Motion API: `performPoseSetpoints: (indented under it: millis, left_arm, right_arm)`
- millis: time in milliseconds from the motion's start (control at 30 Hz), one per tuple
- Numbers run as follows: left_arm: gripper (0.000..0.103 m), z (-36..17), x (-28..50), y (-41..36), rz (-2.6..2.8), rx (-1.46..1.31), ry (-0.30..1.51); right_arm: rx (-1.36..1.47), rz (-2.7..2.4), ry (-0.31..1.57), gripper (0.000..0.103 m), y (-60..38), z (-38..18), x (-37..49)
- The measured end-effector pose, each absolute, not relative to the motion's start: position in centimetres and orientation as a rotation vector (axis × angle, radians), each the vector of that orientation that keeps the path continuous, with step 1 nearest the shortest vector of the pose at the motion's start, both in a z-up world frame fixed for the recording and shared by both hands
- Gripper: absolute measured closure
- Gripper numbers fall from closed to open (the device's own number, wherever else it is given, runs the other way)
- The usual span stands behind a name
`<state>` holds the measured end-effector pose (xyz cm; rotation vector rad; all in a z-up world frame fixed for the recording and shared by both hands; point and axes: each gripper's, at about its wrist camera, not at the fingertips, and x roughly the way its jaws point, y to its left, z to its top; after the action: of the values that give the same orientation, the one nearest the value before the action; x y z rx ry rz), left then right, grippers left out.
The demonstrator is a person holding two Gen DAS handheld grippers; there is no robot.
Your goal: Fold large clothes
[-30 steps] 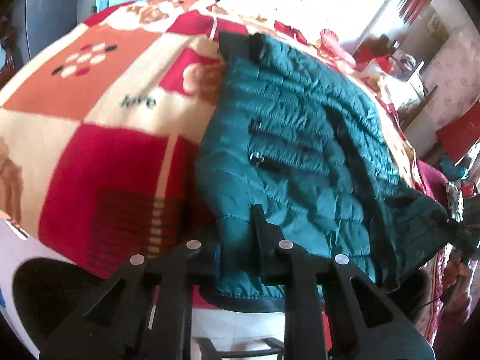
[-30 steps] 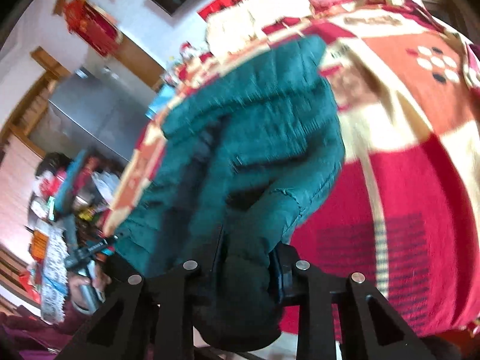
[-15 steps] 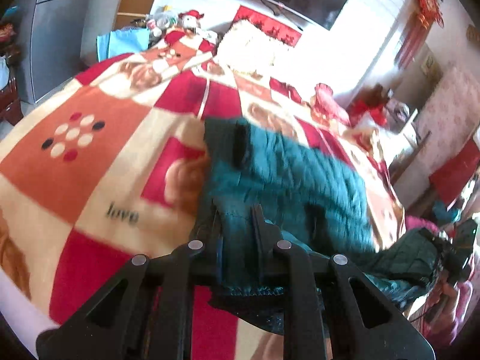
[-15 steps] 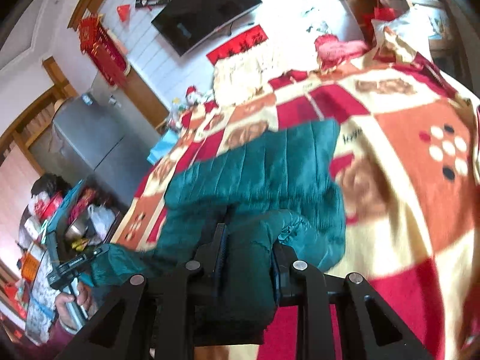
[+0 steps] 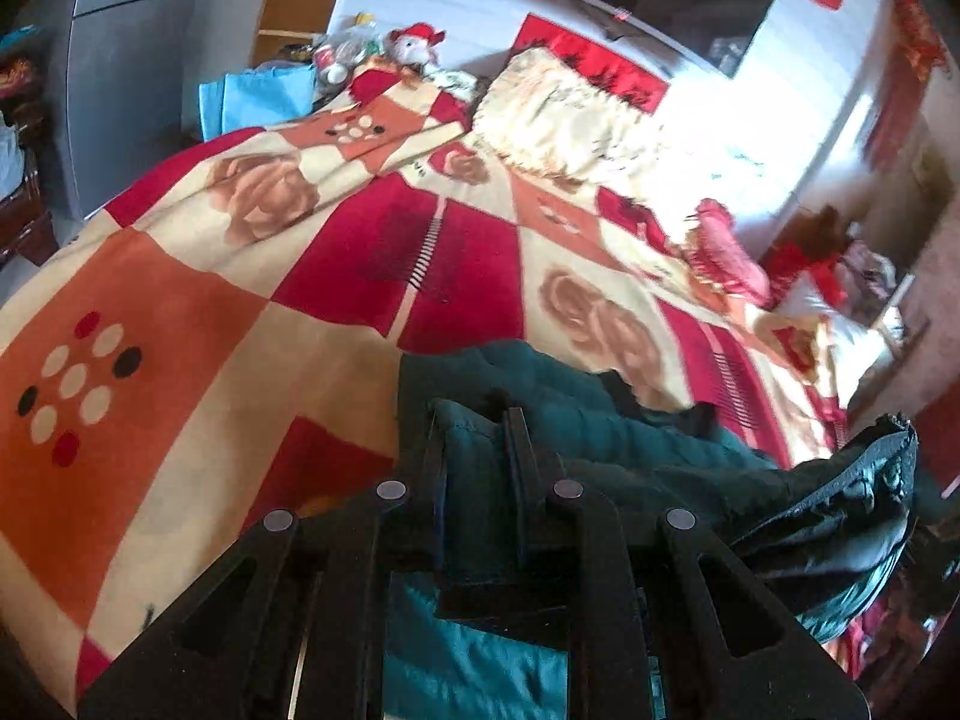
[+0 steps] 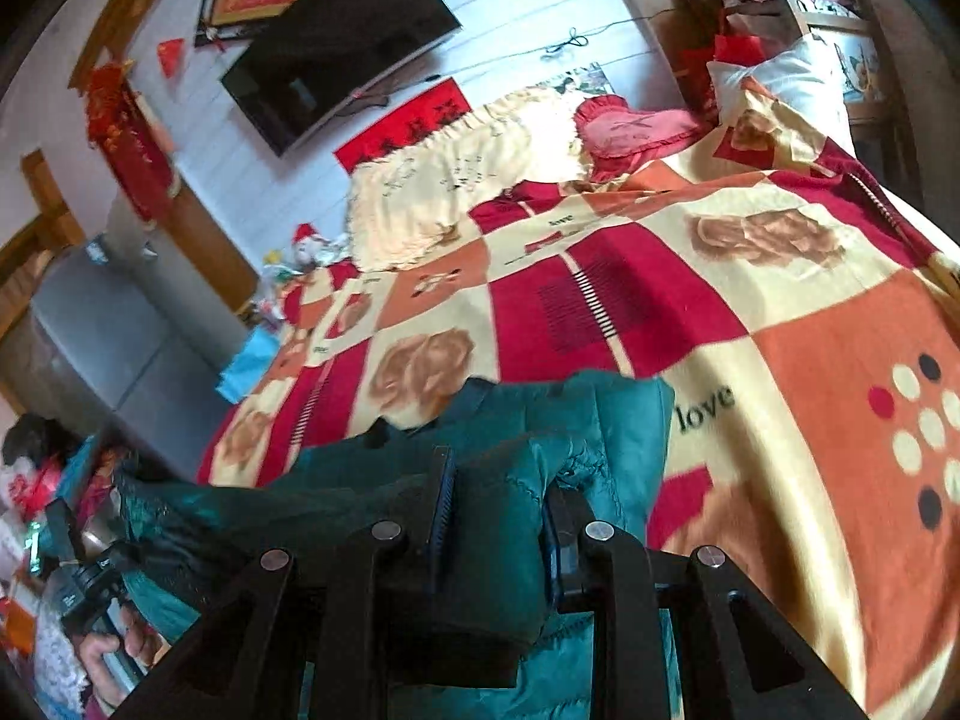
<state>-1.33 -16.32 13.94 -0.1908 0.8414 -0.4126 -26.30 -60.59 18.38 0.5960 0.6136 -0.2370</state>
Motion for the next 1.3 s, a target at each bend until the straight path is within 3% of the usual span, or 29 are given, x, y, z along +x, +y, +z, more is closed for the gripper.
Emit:
performPoseSetpoints:
  millis: [233, 367, 433, 467, 500, 533, 567, 900, 1200, 1300]
  left_arm:
    - [0.084, 8.3, 4.3, -18.0, -0.407, -0.247, 0.961]
    - [0.080, 8.7, 5.5, -17.2, -0.474, -0.311, 1.010]
    - [0.063, 9.9, 5.6, -16.4, -0.508, -0.349, 1.007]
    - [0.054, 10.7, 5.5, -15.8, -0.512, -0.364, 0.981]
    - [0.036, 11.8, 5.1, -15.1, -0.490, -0.370, 0.929]
    - [0.027, 12.7, 4.7, -14.5, -0.474, -0.381, 0.886]
    - [0.025, 13.2, 4.3, -14.2, -0.473, -0.392, 0.858]
    - [0.025, 13.0, -0.4, -17.4, -0.526, -0.280, 0.823]
    - [0.025, 8.6, 1.4, -22.8, -0.384, -0.082, 0.902]
    - [0.021, 7.3, 3.4, -23.2, -0.347, -0.075, 0.930]
  right_arm:
    - [0.662, -0.342, 0.709, 0.080, -64.2, 11.8, -19.7]
    - [0.760, -0.330, 0.700, 0.067, -65.5, 9.2, -18.8]
    - [0.770, -0.315, 0.684, 0.060, -65.7, 9.7, -19.0]
    - [0.771, -0.305, 0.677, 0.051, -65.8, 10.2, -19.2]
    - [0.771, -0.292, 0.664, 0.041, -65.8, 10.8, -19.4]
    - [0.772, -0.273, 0.643, 0.021, -65.7, 11.5, -19.7]
    - [0.765, -0.272, 0.624, 0.018, -65.3, 12.2, -20.0]
    - [0.521, -0.156, 0.612, 0.018, -58.0, 16.4, -20.4]
    - [0.281, -0.075, 0.736, 0.018, -49.2, 13.0, -12.9]
    - [0.224, -0.142, 0.783, 0.017, -48.9, 11.0, -10.3]
